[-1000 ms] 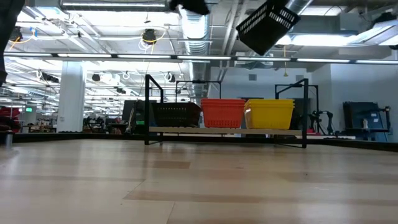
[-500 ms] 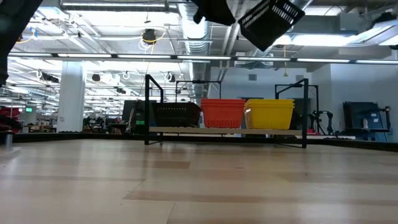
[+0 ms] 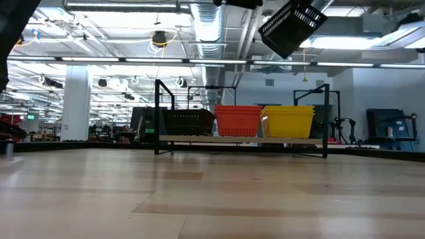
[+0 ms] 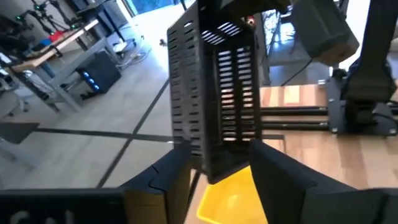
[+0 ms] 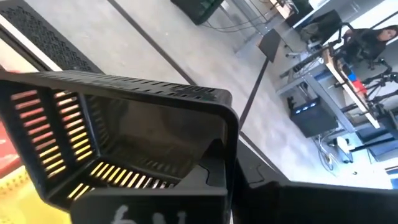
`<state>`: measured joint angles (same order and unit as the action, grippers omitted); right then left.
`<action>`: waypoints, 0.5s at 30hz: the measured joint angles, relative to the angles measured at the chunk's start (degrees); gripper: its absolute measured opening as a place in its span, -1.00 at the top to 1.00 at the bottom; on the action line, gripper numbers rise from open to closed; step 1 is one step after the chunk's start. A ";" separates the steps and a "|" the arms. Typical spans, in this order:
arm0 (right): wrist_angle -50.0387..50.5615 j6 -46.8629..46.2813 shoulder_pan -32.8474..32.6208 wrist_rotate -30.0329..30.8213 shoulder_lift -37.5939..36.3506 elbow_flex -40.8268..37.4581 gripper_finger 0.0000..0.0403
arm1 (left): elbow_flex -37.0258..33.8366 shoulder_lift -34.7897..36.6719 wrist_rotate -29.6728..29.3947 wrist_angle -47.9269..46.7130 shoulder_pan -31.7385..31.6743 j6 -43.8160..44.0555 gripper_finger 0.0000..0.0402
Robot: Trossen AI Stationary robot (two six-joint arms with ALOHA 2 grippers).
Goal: Stack baskets on shelf by color
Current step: Stack the black bin on top of the other black bin on the shelf
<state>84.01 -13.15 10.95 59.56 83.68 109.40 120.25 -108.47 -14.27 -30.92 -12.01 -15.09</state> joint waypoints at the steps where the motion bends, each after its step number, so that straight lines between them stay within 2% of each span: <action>1: -0.15 0.13 0.16 -0.01 0.00 -0.04 0.98 | 0.00 0.00 -0.01 -0.04 0.25 0.50 0.22; 7: -2.56 0.15 -0.19 -0.19 -0.02 -0.04 0.96 | -0.02 -0.39 -0.05 1.86 0.84 0.74 0.10; 15: -10.13 4.58 -2.97 -1.35 0.00 -0.04 0.97 | -1.16 -0.43 -0.16 4.59 -0.78 1.41 0.07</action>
<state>73.88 -8.57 7.98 58.20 83.68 109.36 119.09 -108.89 -14.44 -26.32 -12.79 -13.68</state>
